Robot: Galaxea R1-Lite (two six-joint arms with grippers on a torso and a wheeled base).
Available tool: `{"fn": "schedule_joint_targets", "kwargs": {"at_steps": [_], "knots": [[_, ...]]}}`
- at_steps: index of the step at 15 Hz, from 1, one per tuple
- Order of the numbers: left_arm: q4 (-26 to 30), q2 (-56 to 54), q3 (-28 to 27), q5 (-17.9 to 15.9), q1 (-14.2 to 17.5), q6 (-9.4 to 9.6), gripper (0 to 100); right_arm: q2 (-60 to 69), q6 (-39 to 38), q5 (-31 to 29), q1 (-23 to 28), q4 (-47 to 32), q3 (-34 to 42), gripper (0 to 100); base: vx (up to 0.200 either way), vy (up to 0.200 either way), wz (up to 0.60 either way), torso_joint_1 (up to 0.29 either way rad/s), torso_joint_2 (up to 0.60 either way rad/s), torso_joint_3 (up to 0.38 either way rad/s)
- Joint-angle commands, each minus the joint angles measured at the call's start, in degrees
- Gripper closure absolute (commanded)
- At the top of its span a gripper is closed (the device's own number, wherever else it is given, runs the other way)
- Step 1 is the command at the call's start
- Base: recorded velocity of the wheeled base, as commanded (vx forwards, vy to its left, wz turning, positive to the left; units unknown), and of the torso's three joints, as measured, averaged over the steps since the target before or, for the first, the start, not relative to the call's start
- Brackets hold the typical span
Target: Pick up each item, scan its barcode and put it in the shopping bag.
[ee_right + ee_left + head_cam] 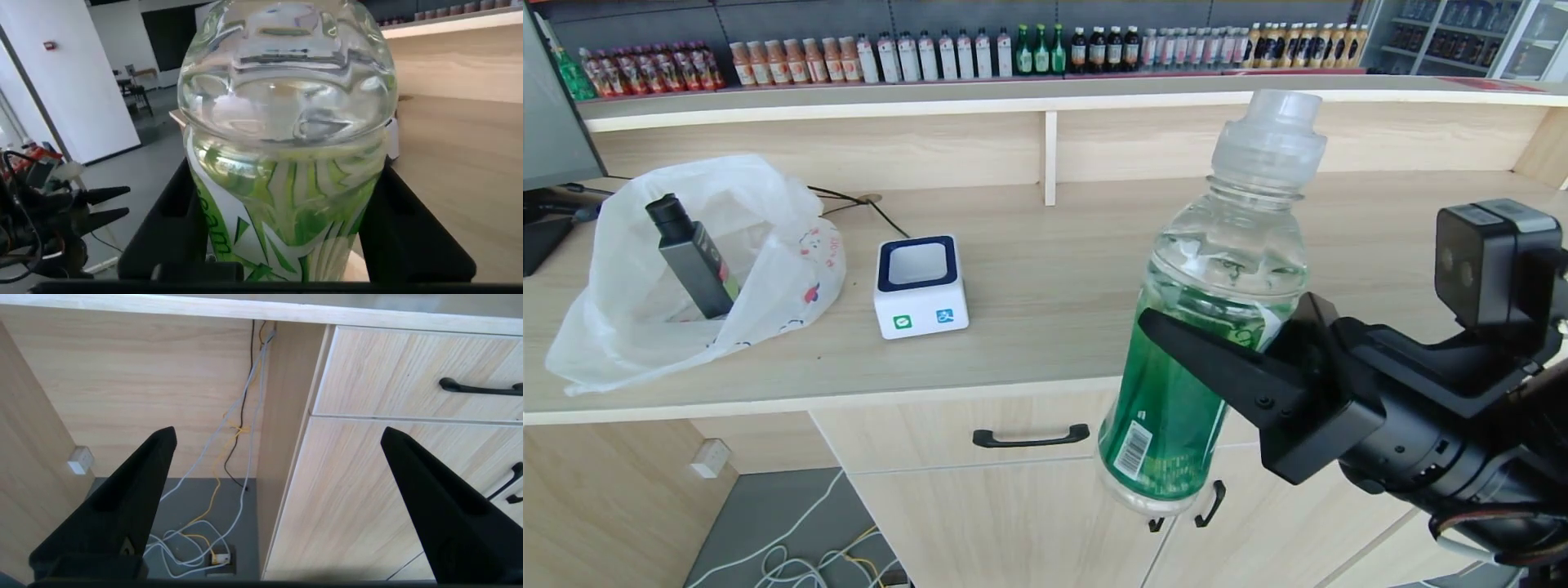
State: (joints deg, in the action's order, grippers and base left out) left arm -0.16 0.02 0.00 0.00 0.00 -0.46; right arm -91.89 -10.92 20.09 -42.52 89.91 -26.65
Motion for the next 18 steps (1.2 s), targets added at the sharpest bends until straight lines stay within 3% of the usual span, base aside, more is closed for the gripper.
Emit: {"fn": "schedule_joint_targets", "kwargs": {"at_steps": [1, 3, 6, 10, 13, 18], "knots": [[-0.02, -0.02, 0.00, 0.00, 0.00, 0.02, 0, 1.37, 3.19, -1.81, -0.11, 0.09, -0.07, 100, 0.000, 0.000, 0.00, 0.000, 0.00, 0.000], [-0.02, -0.02, 0.00, 0.00, 0.00, 0.11, 0, 2.07, 6.26, -7.08, -0.11, 0.09, 0.63, 100, 0.000, 0.000, 0.00, 0.000, 0.00, 0.000], [-0.11, -0.02, 0.00, 0.00, 0.00, 0.38, 0, 1.45, 10.13, -23.78, -1.07, 0.09, 3.36, 100, 0.000, 0.000, 0.00, 0.000, 0.00, 0.000], [-0.02, -0.02, 0.00, 0.00, 0.00, 0.38, 0, -0.13, 10.75, -33.45, -0.46, -0.17, -1.39, 100, 0.000, 0.000, 0.00, 0.000, 0.00, 0.000], [-0.02, -0.02, 0.00, 0.00, 0.00, 0.38, 0, -1.10, 10.83, -34.24, -0.46, -0.26, -0.25, 100, 0.000, 0.000, 0.00, 0.000, 0.00, 0.000], [-0.02, -0.02, 0.00, 0.00, 0.00, 0.38, 0, -0.39, 10.75, -34.06, -0.46, 0.09, 0.90, 100, 0.000, 0.200, 0.00, 0.005, 0.01, 0.000]]}}
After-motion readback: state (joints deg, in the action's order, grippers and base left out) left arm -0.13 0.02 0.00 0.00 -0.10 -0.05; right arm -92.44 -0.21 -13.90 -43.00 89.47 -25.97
